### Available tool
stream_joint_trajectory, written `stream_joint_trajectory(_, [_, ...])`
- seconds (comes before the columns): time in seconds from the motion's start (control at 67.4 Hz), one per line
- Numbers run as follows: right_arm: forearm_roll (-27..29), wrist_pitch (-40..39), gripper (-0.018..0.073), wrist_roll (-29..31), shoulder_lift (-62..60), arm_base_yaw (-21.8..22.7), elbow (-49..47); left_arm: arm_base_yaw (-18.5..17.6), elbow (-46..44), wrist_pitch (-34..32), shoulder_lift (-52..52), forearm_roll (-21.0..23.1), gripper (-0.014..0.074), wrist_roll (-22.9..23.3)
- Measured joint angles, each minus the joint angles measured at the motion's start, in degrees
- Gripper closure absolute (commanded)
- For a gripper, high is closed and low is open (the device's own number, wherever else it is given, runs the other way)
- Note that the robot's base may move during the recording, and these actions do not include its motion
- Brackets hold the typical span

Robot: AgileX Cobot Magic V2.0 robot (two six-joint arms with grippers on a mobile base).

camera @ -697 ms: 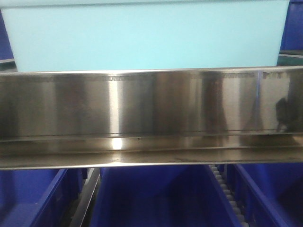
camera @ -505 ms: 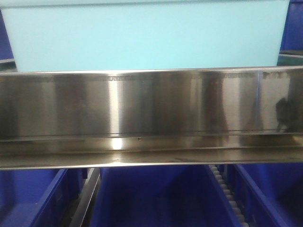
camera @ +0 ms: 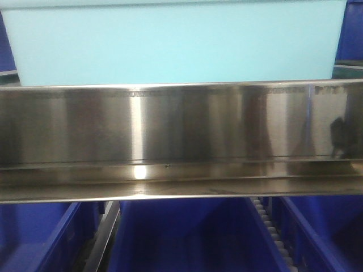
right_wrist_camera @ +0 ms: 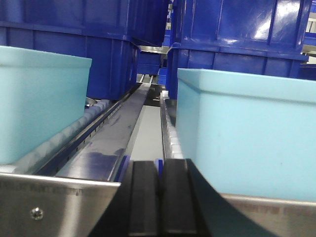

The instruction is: Move two blue bins to right shelf middle

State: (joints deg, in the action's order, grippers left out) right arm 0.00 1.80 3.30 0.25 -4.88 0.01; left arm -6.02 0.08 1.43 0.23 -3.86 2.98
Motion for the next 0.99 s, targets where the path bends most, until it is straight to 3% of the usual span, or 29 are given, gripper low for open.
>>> stream_joint_trajectory(0.341, [1.4,-0.6,0.0726,0.0,0.0,0.0,-0.7,0.0,-1.3,-0.1,0.0,-1.2,0.0707,0.0])
stream_joint_trajectory(0.697, [2.9,25.0,0.0726,0.0,3.9,0.0,-22.2,0.0,-22.5,19.0,4.3,-0.6,0.0707,0.0])
stream_joint_trajectory(0.994, [3.2,33.9,0.0726,0.0,23.7,0.0,-41.3,0.0,-40.5,34.7,23.7,0.6,0.0707,0.0])
